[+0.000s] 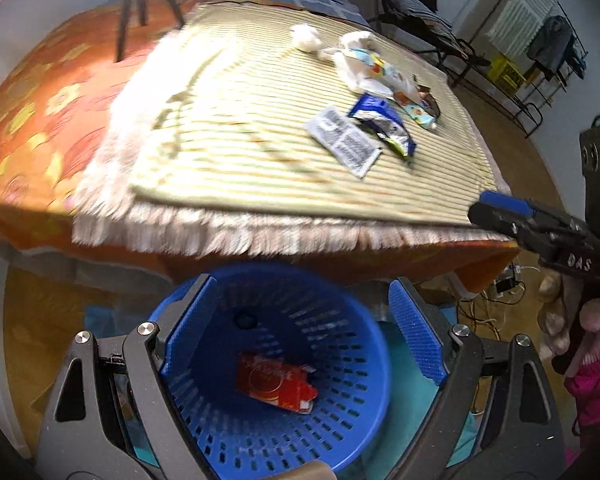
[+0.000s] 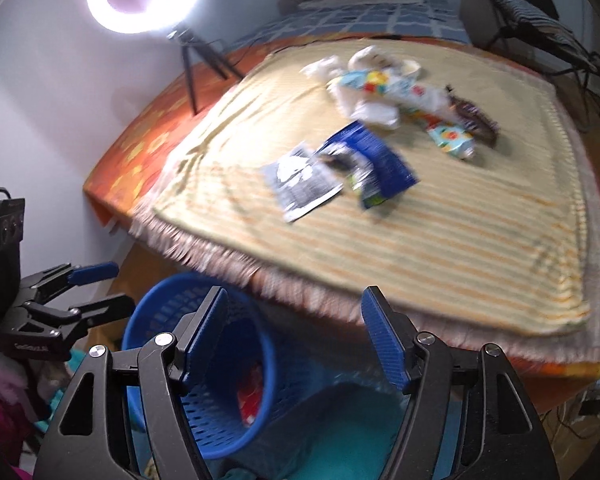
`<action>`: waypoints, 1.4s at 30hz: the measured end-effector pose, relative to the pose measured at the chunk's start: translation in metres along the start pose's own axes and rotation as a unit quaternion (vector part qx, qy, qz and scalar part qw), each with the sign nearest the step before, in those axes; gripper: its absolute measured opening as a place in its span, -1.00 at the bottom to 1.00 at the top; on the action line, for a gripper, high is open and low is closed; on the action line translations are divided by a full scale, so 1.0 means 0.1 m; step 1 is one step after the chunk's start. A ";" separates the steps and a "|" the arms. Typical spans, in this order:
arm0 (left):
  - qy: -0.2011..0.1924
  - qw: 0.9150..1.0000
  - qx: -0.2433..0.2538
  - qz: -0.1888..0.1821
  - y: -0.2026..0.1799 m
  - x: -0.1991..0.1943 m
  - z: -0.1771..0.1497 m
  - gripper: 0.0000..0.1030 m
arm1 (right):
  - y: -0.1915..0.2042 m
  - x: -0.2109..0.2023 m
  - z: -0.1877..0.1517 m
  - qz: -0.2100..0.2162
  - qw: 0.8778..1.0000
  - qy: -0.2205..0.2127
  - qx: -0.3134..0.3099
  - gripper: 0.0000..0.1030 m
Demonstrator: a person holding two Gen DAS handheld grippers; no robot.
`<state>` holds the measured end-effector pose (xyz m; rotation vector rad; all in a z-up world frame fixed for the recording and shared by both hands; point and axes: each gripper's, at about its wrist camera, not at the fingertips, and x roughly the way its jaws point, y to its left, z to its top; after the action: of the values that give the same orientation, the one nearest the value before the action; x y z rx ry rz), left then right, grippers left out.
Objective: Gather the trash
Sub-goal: 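Grasp the white receipt with the left tool while the right tool grasps the blue wrapper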
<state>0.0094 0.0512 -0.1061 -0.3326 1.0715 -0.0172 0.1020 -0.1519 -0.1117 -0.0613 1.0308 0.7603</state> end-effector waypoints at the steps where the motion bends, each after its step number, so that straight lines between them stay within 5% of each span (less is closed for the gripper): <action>1: 0.003 1.000 0.004 -0.002 -0.03 0.04 0.03 0.74 | -0.04 0.00 0.03 -0.004 1.000 -0.003 -0.001 0.33; 10: 0.019 0.999 0.004 -0.029 -0.18 0.33 0.43 0.72 | -0.32 0.21 0.56 -0.026 0.999 -0.002 -0.033 0.33; 18: 0.043 0.998 -0.003 -0.046 -0.20 0.65 0.75 0.45 | -0.48 0.64 0.95 -0.023 0.998 0.035 -0.053 0.33; 32: 0.067 0.996 -0.023 -0.044 -0.08 1.03 1.02 0.35 | -0.59 1.08 1.08 -0.006 0.995 0.079 -0.056 0.33; 42: 0.075 0.996 -0.006 -0.042 -0.29 1.21 1.22 0.35 | -0.83 0.92 0.96 -0.006 0.998 0.059 -0.008 0.00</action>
<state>0.1777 0.0342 -0.1484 -0.3914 1.2069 -0.1122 0.2503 -0.1269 -0.1573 -0.1275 1.1358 0.7613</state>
